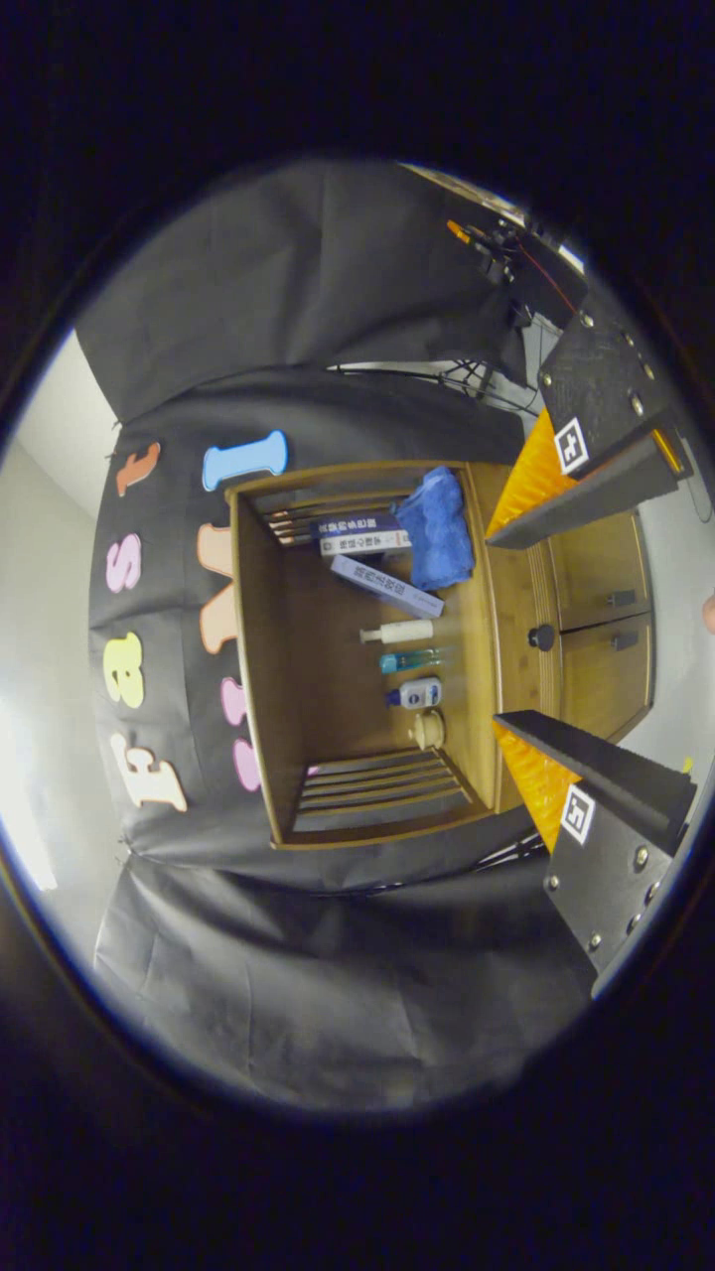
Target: Pull open the drawer, take out the items inside it, and place them on the countertop above the cabinet.
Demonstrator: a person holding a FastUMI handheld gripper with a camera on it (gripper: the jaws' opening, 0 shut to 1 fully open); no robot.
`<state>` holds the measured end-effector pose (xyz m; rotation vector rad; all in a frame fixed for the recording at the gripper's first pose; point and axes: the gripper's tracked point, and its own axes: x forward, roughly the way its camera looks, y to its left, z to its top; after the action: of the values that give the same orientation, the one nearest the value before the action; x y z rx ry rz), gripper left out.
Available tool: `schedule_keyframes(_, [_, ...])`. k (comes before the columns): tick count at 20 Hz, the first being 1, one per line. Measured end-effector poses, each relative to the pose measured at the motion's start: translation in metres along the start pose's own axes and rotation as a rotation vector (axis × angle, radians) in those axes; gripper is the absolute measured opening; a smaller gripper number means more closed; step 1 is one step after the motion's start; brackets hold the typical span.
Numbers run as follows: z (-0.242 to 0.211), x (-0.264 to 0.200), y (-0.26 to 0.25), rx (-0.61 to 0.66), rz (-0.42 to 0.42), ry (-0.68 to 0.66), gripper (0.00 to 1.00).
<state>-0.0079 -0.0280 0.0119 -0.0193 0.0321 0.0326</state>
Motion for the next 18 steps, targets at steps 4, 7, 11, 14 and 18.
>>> schedule_keyframes(4, [-0.038,0.046,-0.003,-0.048,0.013,0.045,0.98])
schedule_keyframes(7, [-0.069,0.079,-0.005,-0.036,0.023,0.072,0.98])
schedule_keyframes(11, [-0.102,0.126,-0.012,-0.02,0.022,0.087,0.98])
schedule_keyframes(14, [-0.133,0.161,-0.02,-0.041,0.023,0.107,0.98])
schedule_keyframes(18, [-0.161,0.2,-0.026,-0.09,0.005,0.1,0.98])
